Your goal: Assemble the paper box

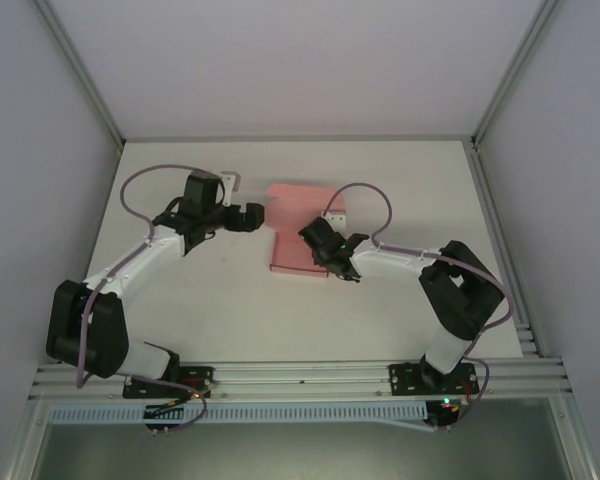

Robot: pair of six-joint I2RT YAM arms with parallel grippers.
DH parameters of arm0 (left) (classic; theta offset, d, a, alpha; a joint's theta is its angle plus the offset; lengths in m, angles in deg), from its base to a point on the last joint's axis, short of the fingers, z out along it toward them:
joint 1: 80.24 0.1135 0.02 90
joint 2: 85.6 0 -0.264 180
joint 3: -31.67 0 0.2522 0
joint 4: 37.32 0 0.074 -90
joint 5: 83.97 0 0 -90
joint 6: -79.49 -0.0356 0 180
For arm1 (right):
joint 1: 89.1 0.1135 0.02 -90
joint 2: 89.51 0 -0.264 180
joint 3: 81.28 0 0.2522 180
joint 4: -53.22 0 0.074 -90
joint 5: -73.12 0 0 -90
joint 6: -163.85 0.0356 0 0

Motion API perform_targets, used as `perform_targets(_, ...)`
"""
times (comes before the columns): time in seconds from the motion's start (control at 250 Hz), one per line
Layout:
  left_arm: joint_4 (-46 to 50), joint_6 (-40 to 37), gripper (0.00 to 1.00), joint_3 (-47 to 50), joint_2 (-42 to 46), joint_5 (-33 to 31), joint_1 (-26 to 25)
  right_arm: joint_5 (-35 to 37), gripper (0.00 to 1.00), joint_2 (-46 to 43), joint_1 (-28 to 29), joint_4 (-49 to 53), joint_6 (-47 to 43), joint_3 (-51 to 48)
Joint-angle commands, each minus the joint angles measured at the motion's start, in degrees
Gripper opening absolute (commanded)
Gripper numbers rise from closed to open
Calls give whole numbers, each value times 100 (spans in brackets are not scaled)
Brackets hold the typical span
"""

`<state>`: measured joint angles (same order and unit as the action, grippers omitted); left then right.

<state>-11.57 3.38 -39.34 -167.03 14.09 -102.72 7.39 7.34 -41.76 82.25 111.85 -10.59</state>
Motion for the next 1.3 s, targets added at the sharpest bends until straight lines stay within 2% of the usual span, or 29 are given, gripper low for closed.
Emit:
perform_targets(0.0,-187,-321,100,-287,-192,193,51,109,52,-358,-88,-22,-371,55)
perform_targets(0.188,-223,-936,100,-794,-774,801,162,-630,71,-826,-697,-285,-1181,87)
perform_targets(0.28,-184,-1338,100,-1087,-1115,1353,277,-1709,75,-938,-1234,-490,-1682,135)
perform_targets(0.375,-61,-1531,100,-1407,-1408,2120,476,-2487,79,-909,-1735,-546,-2164,289)
perform_targets(0.431,-65,-1831,100,-1503,-1567,2628,604,-2905,79,-775,-2015,-552,-2410,409)
perform_targets(0.523,155,-2324,100,-1747,-1896,3083,714,-3770,79,-427,-2418,-351,-2744,725)
perform_targets(0.683,881,-3089,100,-2247,-2473,3393,735,-4514,73,115,-2723,-127,-2955,1126)
perform_targets(0.807,1152,-3283,97,-2416,-2752,3482,729,-4772,69,277,-2734,-127,-3012,1226)
perform_targets(0.922,1290,-3452,91,-2508,-2908,3760,727,-4899,66,281,-2733,-188,-3018,1199)
perform_targets(1.014,1293,-3454,81,-2531,-2964,3827,723,-5064,65,245,-2734,-250,-3068,1174)
perform_targets(1.074,1318,-3467,67,-2584,-3015,3903,719,-5172,65,234,-2734,-248,-3156,1167)
perform_targets(1.174,1431,-3501,53,-2709,-3153,4067,701,-5293,61,215,-2730,-262,-3226,1168)
perform_targets(1.294,1538,-3583,48,-2820,-3273,4152,636,-5350,61,167,-2735,-295,-3257,1146)
